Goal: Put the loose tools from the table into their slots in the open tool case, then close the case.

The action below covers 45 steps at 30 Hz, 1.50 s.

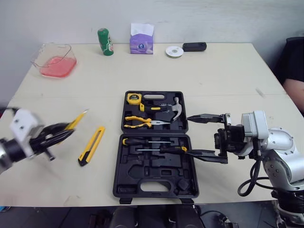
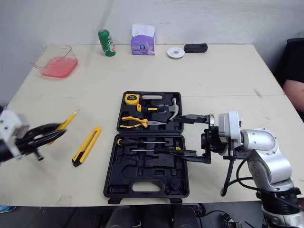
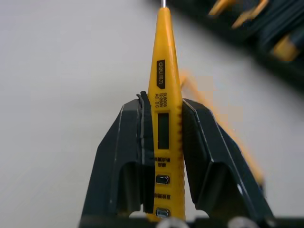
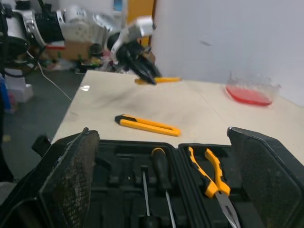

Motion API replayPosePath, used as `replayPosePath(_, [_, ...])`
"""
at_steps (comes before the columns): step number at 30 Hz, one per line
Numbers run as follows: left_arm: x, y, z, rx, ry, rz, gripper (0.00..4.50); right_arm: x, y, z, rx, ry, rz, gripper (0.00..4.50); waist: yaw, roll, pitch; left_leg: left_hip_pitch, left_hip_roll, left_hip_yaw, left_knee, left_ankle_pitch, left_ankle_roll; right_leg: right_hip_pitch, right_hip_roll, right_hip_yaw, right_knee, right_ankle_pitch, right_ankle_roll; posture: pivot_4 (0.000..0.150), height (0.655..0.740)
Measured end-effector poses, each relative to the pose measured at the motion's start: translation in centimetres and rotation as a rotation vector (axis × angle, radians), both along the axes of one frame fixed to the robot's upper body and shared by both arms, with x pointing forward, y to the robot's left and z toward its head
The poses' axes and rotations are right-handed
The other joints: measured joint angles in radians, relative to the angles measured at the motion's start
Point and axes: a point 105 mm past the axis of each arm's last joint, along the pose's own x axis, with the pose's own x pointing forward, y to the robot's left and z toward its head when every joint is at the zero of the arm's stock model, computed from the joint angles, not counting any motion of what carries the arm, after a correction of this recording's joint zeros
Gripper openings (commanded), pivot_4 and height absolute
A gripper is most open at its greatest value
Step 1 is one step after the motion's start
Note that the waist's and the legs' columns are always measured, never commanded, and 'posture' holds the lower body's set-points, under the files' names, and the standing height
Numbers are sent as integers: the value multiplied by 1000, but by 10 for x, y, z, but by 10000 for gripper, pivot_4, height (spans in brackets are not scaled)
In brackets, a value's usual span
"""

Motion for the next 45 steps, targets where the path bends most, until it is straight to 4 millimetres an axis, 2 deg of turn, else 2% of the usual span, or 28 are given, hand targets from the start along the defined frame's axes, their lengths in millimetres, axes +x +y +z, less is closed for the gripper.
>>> replayPosePath(2, [-1,-27,-1,11,8,-110,4906,1,-6,-3,-23,12,-34,45000,0,1,0,1,0,2,-1,0,0,0,2,1,0,0,0,1500,7400])
replayPosePath(8, [1,-78,-9,45,74,-296,4906,0,-17,-8,-38,41,-89,45000,-4,0,0,2,2,6,1,1,-1,-1,7,2,1,0,1,1500,7400])
replayPosePath(13, [-4,-100,-9,125,121,-385,4906,-3,-19,-12,-46,55,-103,45000,1,0,1,3,1,7,1,2,1,-1,9,6,1,1,2,1500,7400])
replayPosePath(16, [-11,-113,-15,199,174,-449,4905,-5,-21,-11,-51,50,-110,45000,2,0,1,2,1,7,1,2,1,-1,10,7,1,1,2,1500,7400])
replayPosePath(18, [-8,-121,-18,269,190,-463,4906,-7,-23,-13,-53,63,-115,45000,4,0,1,2,1,7,2,2,1,-1,14,7,1,1,2,1500,7400])
replayPosePath(22, [-12,-128,-29,360,234,-490,4905,-12,-25,-20,-51,97,-116,45000,3,0,1,3,2,7,2,2,1,-1,17,8,0,1,3,1500,7400])
replayPosePath(29, [-12,-123,-50,540,298,-481,4905,-20,-27,-24,-58,113,-112,45000,5,0,1,3,2,8,4,2,0,-1,18,9,1,1,3,1500,7400])
replayPosePath(39, [-6,-135,-65,571,279,-457,4905,-20,-26,-24,-58,111,-109,45000,5,-1,1,2,3,7,7,2,1,-1,18,9,2,1,3,1500,7400])
replayPosePath(45, [-5,-137,-66,575,268,-452,4905,-23,-21,-27,-63,119,-84,45000,6,-1,1,2,3,6,9,2,1,0,18,10,3,1,3,1500,7400])
